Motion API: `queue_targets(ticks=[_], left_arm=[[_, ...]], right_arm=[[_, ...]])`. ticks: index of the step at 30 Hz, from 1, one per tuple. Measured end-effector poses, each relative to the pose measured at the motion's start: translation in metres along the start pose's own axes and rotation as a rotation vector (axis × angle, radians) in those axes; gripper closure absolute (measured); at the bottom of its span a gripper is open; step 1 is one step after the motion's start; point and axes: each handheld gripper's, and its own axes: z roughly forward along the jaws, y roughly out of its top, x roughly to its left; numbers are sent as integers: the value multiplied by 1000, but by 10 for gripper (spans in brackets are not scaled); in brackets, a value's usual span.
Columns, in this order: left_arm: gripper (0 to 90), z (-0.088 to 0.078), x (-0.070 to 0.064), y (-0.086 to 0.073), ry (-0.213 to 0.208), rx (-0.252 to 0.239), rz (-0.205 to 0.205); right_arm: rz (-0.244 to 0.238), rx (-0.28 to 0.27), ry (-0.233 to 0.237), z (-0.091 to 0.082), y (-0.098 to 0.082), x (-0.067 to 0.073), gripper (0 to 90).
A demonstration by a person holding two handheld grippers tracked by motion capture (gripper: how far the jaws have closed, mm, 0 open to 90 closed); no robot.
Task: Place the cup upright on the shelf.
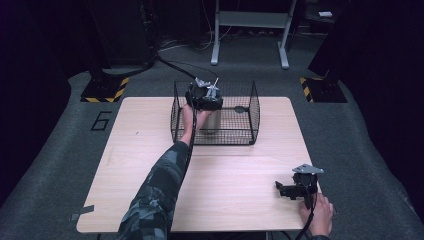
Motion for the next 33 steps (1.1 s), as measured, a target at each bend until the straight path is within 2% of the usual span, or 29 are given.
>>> queue_targets(ticks=[4,7,12,16,18,20,25,33], left_arm=[[39,3,-3,-2,-5,12,19],[39,5,-5,-6,-9,23,12],[39,6,-8,-9,-5,11,33],[39,2,-9,-15,-17,18,80],[39,0,-6,-17,-25,7,57],[39,-2,-1,-18,-37,11,52],[38,-2,-7,-17,-23,24,75],[38,-2,-5,-16,-22,27,57]], right_arm=[[4,0,0,0,0,0,0],[4,0,0,0,0,0,0],[-1,2,-1,0,0,0,0],[-2,1,0,0,0,0,0],[-1,2,-1,0,0,0,0],[-7,1,0,0,0,0,0],[-6,1,0,0,0,0,0],[-5,1,0,0,0,0,0]])
